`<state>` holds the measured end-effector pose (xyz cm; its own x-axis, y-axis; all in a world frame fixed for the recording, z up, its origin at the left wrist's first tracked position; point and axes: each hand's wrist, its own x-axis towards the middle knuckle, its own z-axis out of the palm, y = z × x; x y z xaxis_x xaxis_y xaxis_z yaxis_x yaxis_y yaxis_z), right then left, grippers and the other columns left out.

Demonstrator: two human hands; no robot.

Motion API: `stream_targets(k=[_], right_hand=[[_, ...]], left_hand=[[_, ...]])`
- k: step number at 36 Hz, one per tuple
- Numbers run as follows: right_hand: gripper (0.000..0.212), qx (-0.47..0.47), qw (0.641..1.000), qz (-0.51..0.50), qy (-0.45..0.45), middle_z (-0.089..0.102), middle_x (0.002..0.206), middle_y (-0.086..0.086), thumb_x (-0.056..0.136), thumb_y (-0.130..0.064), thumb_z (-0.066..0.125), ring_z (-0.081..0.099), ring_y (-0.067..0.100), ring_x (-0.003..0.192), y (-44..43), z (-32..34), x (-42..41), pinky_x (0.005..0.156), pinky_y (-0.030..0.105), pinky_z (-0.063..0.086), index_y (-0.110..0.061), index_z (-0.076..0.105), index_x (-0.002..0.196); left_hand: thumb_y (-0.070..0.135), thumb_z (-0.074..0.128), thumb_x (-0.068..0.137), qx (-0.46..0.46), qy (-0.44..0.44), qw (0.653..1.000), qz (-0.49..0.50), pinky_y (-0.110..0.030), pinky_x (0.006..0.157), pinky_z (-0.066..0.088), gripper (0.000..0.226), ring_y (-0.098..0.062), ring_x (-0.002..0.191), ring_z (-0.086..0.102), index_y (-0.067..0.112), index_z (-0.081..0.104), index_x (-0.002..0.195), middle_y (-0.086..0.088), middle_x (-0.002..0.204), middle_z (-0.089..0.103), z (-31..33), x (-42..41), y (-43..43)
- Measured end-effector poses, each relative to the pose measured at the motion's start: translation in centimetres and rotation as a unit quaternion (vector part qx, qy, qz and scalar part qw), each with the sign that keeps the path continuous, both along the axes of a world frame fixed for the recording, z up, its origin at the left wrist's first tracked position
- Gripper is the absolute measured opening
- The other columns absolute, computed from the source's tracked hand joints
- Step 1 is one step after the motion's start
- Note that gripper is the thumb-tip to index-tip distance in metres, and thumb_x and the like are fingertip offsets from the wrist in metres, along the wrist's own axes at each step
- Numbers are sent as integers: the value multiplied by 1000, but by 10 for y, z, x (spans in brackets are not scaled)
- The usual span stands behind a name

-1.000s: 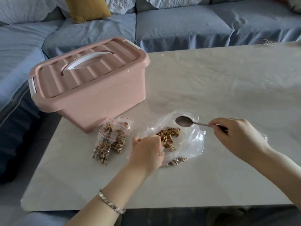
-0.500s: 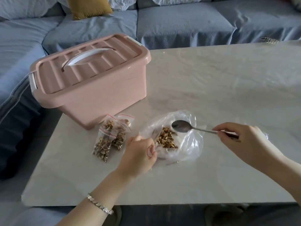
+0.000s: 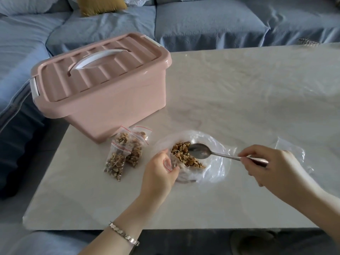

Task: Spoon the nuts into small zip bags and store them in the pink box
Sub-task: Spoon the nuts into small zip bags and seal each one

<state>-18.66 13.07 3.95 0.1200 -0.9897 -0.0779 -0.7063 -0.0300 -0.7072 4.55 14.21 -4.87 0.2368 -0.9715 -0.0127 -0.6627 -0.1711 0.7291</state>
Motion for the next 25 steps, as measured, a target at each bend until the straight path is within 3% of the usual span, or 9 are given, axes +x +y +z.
stream_targets(k=[2, 3, 6, 7, 9, 12, 18, 22, 25], right_hand=[[18, 7, 1000, 6, -24, 60, 52, -19, 84, -15, 62, 50, 8, 36, 3, -2, 9, 44, 16, 39, -31, 64, 75], [16, 3, 1000, 9, -23, 61, 51, -16, 83, -16, 62, 51, 9, 37, 4, -3, 13, 44, 17, 40, -29, 65, 75], [12, -65, 996, 8, 52, 64, 55, -8, 81, -12, 65, 55, 13, 46, 5, -6, 17, 53, 26, 45, -23, 69, 77], [12, -92, 992, 5, 85, 65, 56, -5, 80, -10, 66, 54, 15, 45, 4, -7, 16, 51, 29, 45, -21, 70, 77], [11, -116, 984, -4, 131, 63, 53, -2, 79, -7, 66, 55, 20, 45, 2, -9, 12, 44, 35, 46, -17, 71, 76], [12, -118, 979, -7, 163, 60, 48, -1, 76, -6, 68, 53, 20, 43, 2, -11, 5, 43, 36, 47, -16, 71, 71], [20, 15, 997, -31, 67, 62, 51, -5, 81, -13, 65, 50, 11, 42, -1, -16, 1, 48, 33, 48, -27, 68, 67], [21, 77, 996, -42, -4, 57, 45, -6, 84, -11, 62, 41, 6, 31, -3, -18, 3, 38, 11, 35, -22, 68, 67], [23, 93, 995, -43, -22, 54, 39, -5, 86, -12, 60, 44, 9, 34, -1, -20, 2, 38, 8, 32, -23, 68, 67]], left_hand=[[16, 73, 77, 16, 10, 1000, -5, 1, 79, 33, 38, -8, 103, 57, 4, 60, 111, 6, 115, 60, -5, 0, -3], [14, 73, 77, 18, 9, 1000, -9, 7, 81, 26, 43, -1, 107, 50, 0, 58, 114, 3, 120, 59, -6, 0, -3], [9, 74, 75, 12, -7, 1000, -11, 12, 76, 16, 18, -2, 121, 44, 13, 56, 77, 0, 128, 55, -5, 0, -4], [8, 73, 75, 12, -4, 1000, -18, 12, 76, 14, 29, -6, 126, 44, 18, 47, 67, 1, 131, 54, -6, 0, -5], [6, 71, 75, 8, 1, 1000, -29, 12, 77, 13, 38, -8, 129, 41, 21, 39, 63, 4, 137, 49, -8, 1, -5], [4, 69, 74, -1, -3, 999, -43, 11, 82, 14, 33, -7, 130, 40, 19, 41, 65, 5, 140, 47, -12, 3, -7], [-2, 59, 73, 4, 32, 996, -83, 5, 86, 20, 30, -2, 129, 37, 18, 38, 65, 8, 141, 45, -10, 4, -14], [-3, 60, 71, 23, 33, 990, -134, 5, 88, 20, 33, -4, 130, 39, 21, 38, 64, 8, 140, 47, -9, 8, -26], [-5, 60, 70, 29, 17, 986, -160, 8, 85, 20, 35, -8, 127, 44, 24, 40, 64, 6, 137, 50, -7, 13, -33]])
